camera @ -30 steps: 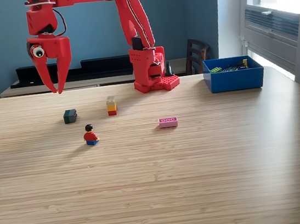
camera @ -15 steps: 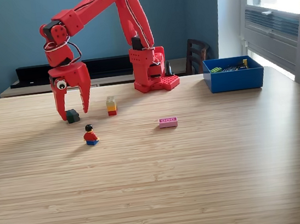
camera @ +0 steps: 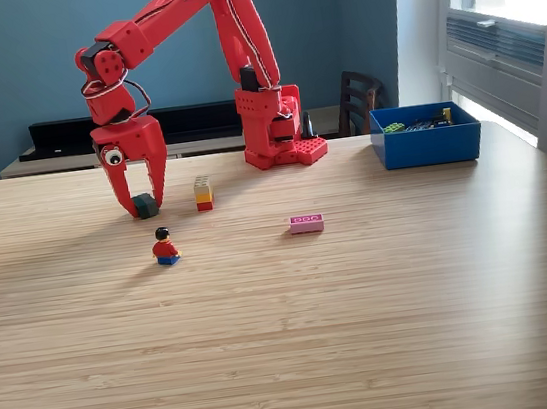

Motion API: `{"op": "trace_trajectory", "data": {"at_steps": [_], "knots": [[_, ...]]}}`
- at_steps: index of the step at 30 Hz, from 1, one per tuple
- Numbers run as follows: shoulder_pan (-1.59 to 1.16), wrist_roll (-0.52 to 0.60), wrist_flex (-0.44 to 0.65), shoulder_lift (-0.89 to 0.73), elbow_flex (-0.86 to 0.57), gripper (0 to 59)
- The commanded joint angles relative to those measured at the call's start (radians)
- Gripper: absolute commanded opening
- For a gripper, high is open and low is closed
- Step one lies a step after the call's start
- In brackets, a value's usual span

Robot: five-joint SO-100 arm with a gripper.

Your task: Grasp a lego block and put it in the bin.

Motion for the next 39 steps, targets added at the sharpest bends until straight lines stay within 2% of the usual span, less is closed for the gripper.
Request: {"op": "trace_trajectory", "data": {"at_steps": [1, 6, 13, 17, 21, 29, 39], "knots": [[0.011, -0.026, -0.006, 0.040, -0.069, 0.1], [-0.011, -0.037, 0.127, 0.040, -0.327, 0.1], [-0.184, -0.034, 0.456, 0.040, -0.825, 0.1], [-0.388, -0.031, 0.589, 0.041, -0.946, 0.1], [-0.627, -0.026, 0.632, 0.046, -0.939, 0.1], [-1.200, -0.002, 0.629, 0.218, -0.695, 0.1], [-1.695, -0.121, 0.627, 0.428, -0.491, 0.1]]}}
